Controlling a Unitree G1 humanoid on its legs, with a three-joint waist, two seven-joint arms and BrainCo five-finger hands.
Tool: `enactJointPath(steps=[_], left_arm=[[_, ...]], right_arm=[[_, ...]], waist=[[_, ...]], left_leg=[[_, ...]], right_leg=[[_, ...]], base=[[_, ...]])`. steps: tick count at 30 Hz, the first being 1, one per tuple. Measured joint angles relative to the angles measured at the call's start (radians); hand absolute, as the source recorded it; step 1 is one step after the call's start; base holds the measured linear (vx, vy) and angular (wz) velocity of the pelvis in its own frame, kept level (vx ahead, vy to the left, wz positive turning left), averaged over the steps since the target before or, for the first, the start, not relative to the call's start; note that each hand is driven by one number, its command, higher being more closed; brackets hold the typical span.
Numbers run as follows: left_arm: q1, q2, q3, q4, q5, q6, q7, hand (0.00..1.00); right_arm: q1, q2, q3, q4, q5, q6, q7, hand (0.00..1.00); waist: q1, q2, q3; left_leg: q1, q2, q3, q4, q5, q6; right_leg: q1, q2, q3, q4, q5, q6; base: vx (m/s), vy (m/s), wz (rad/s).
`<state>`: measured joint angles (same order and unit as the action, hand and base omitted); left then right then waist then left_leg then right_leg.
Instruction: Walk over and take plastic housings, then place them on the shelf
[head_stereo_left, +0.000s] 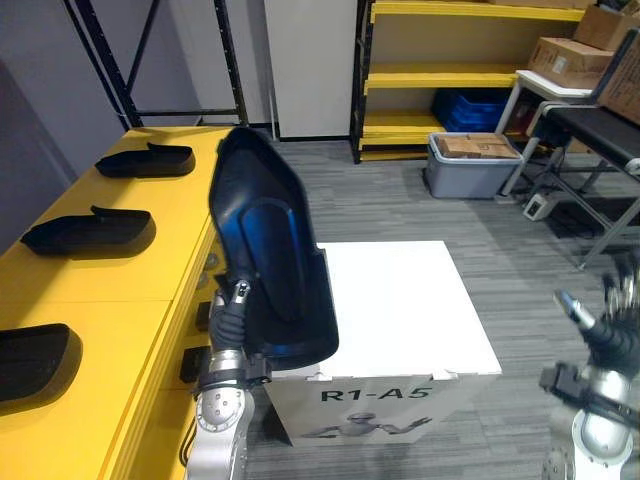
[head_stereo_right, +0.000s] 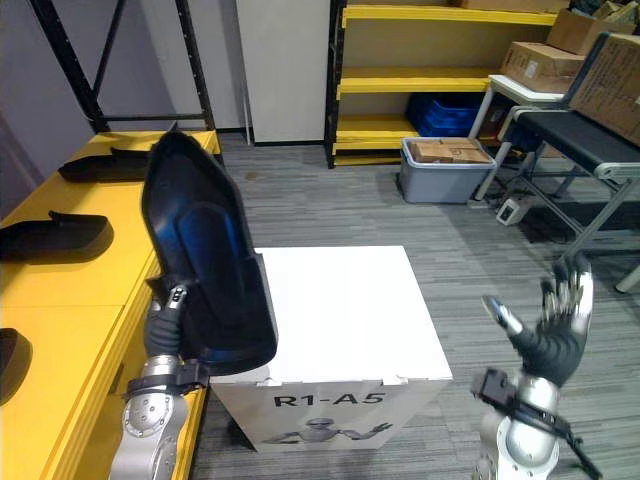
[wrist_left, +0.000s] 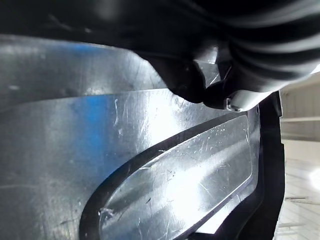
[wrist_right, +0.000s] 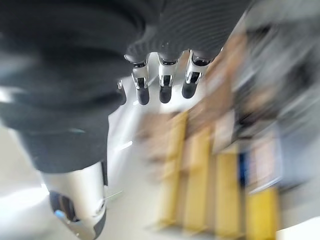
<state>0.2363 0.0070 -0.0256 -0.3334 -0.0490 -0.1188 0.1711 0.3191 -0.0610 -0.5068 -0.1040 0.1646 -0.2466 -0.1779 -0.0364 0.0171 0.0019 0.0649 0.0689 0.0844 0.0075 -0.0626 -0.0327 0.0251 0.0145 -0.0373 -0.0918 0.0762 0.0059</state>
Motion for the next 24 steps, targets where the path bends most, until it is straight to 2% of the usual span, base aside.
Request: enactJointPath(steps=[4, 7, 10, 14, 17, 21, 24], left_arm=[[0.043, -0.016, -0.006, -0.033, -0.002, -0.02, -0.003, 1.0], [0.052, -0.037, -0.018, -0.052, -0.005, -0.025, -0.004, 1.0], [0.059, -0.037, -0.051, -0.058, -0.005, -0.026, -0.015, 1.0], [0.072, -0.037, -0.087, -0.06, -0.005, -0.026, -0.037, 1.0], [0.074, -0.038, -0.101, -0.058, -0.005, -0.026, -0.046, 1.0], [0.074, -0.04, -0.118, -0.033, -0.005, -0.025, -0.047, 1.0], [0.073, -0.039, -0.118, -0.032, -0.005, -0.024, -0.045, 1.0]], right_arm=[[0.038, 0.06, -0.02, 0.236, -0.013, 0.044, -0.04, 0.0], [0.048, 0.086, 0.031, 0.393, -0.014, 0.067, -0.034, 0.0], [0.057, 0.105, 0.13, 0.555, -0.049, 0.101, 0.012, 0.0], [0.044, 0.113, 0.243, 0.751, -0.06, 0.138, 0.111, 0.0], [0.01, 0.082, 0.285, 0.807, -0.081, 0.142, 0.13, 0.0], [-0.019, 0.055, 0.32, 0.854, -0.116, 0.147, 0.141, 0.0], [-0.081, 0.056, 0.348, 0.918, -0.155, 0.154, 0.139, 0.0]], waist=[[0.001, 0.008, -0.004], [0.004, 0.008, -0.004], [0.015, 0.008, -0.003], [0.029, 0.002, -0.006], [0.034, -0.001, -0.006], [0.059, -0.01, -0.006], [0.079, -0.036, 0.02]], left_leg=[[-0.001, 0.003, 0.007, 0.004, -0.001, -0.001], [0.004, 0.007, 0.011, 0.015, -0.007, -0.004], [0.009, 0.011, 0.012, 0.034, -0.02, -0.004], [0.011, 0.009, -0.004, 0.034, -0.026, -0.005], [0.012, 0.004, -0.025, 0.032, -0.023, -0.003], [0.016, -0.007, -0.063, 0.034, -0.015, -0.005], [0.0, -0.023, -0.122, 0.07, -0.011, -0.01]], right_leg=[[0.005, 0.001, 0.001, 0.006, 0.004, -0.006], [0.014, 0.001, 0.001, 0.006, 0.003, -0.006], [0.023, 0.003, -0.002, 0.026, -0.019, 0.003], [0.025, -0.001, -0.021, 0.05, -0.04, -0.001], [0.025, -0.008, -0.045, 0.072, -0.052, 0.001], [0.011, -0.027, -0.091, 0.157, -0.108, 0.0], [0.008, -0.054, -0.155, 0.237, -0.164, 0.0]], base=[[0.04, 0.006, -0.01], [0.0, 0.0, 0.0], [-0.02, 0.009, 0.02], [-0.02, 0.018, 0.12], [0.01, 0.018, 0.25], [0.04, 0.01, 0.4], [0.0, -0.025, 0.77]])
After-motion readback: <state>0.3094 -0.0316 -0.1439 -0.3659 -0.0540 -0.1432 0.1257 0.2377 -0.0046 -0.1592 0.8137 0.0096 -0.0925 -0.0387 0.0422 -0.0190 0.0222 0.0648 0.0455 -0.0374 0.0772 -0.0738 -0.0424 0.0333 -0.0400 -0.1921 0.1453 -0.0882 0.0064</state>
